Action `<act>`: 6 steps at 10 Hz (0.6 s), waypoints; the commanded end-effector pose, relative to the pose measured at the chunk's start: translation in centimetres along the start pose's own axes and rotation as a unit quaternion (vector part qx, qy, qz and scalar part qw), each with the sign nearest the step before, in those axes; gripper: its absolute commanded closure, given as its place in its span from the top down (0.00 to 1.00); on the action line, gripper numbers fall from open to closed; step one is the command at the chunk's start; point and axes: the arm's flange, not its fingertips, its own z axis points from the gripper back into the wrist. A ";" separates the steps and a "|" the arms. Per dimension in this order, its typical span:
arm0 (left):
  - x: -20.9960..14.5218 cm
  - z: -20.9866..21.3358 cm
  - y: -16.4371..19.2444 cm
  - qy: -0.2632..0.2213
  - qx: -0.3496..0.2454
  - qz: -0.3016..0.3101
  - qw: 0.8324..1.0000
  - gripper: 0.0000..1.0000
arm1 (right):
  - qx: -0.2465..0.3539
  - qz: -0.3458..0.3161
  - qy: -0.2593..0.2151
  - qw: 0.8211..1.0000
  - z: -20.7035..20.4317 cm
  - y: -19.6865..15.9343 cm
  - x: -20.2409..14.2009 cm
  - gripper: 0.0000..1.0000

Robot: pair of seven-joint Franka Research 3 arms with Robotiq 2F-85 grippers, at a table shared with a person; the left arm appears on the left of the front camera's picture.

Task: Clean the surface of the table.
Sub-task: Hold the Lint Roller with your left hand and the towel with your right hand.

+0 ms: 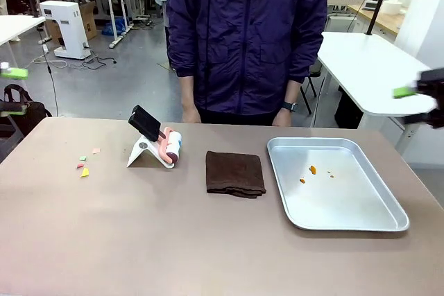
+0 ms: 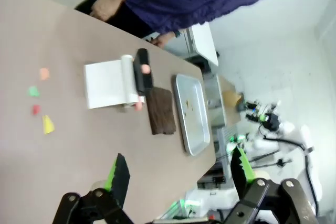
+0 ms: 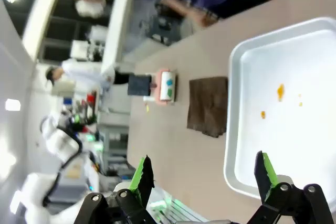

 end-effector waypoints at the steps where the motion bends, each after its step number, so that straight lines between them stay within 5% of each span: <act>1: 2.1 -2.1 -1.2 0.047 0.006 -0.013 0.999 1.00 | -0.034 0.026 0.037 0.998 -4.9 2.3 1.7 1.00; 6: 5.1 -12.2 -3.0 0.179 0.081 -0.023 0.980 1.00 | -0.111 0.091 0.117 0.983 -19.9 10.2 -0.2 1.00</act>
